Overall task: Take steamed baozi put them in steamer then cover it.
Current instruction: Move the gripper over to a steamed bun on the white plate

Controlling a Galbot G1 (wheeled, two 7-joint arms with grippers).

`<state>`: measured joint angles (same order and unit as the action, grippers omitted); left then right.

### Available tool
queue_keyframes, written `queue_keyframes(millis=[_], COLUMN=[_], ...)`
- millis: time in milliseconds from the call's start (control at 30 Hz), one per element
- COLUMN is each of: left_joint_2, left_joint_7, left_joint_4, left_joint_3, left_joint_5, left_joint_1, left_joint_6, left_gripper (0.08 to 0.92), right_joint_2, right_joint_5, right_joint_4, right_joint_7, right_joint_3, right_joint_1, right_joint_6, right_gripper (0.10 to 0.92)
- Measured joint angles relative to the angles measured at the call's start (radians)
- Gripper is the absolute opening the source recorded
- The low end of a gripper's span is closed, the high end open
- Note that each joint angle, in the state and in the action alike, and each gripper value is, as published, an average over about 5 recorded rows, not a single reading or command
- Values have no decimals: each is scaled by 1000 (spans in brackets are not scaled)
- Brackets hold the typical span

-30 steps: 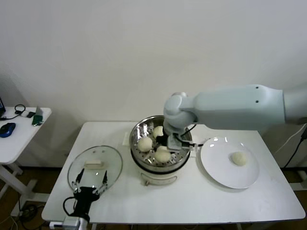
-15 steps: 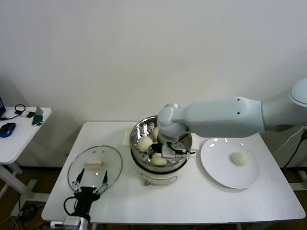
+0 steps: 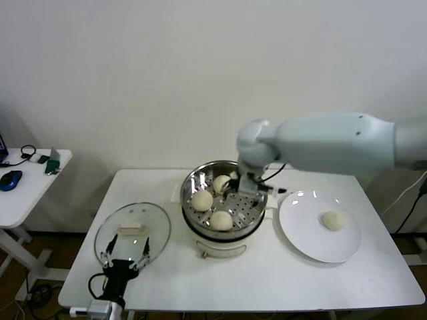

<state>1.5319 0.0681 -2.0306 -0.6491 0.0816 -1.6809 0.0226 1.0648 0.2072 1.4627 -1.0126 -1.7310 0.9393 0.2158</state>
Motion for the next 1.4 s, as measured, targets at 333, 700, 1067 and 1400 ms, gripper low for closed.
queue_keyframes(millis=[333, 700, 1067, 1400], left_joint_2=[-7, 13, 31, 38], left_joint_7=[1, -1, -4, -4], left_joint_4=[4, 11, 24, 28], left_joint_3=[-4, -17, -24, -22], left_joint_5=[-10, -1, 14, 25], left_joint_1=[10, -2, -15, -15], left_joint_6=[-1, 1, 7, 6], left_gripper=[823, 823, 823, 823], right_joint_2=[-202, -306, -294, -273], right_joint_5=[169, 109, 8, -50], right_joint_4=[-158, -351, -543, -647], right_joint_7=[-44, -32, -31, -17], right_joint_3=[-126, -4, 185, 301], right_joint_1=[23, -223, -473, -617], right_joint_6=[-112, -168, -164, -160], right_gripper=[823, 823, 823, 822])
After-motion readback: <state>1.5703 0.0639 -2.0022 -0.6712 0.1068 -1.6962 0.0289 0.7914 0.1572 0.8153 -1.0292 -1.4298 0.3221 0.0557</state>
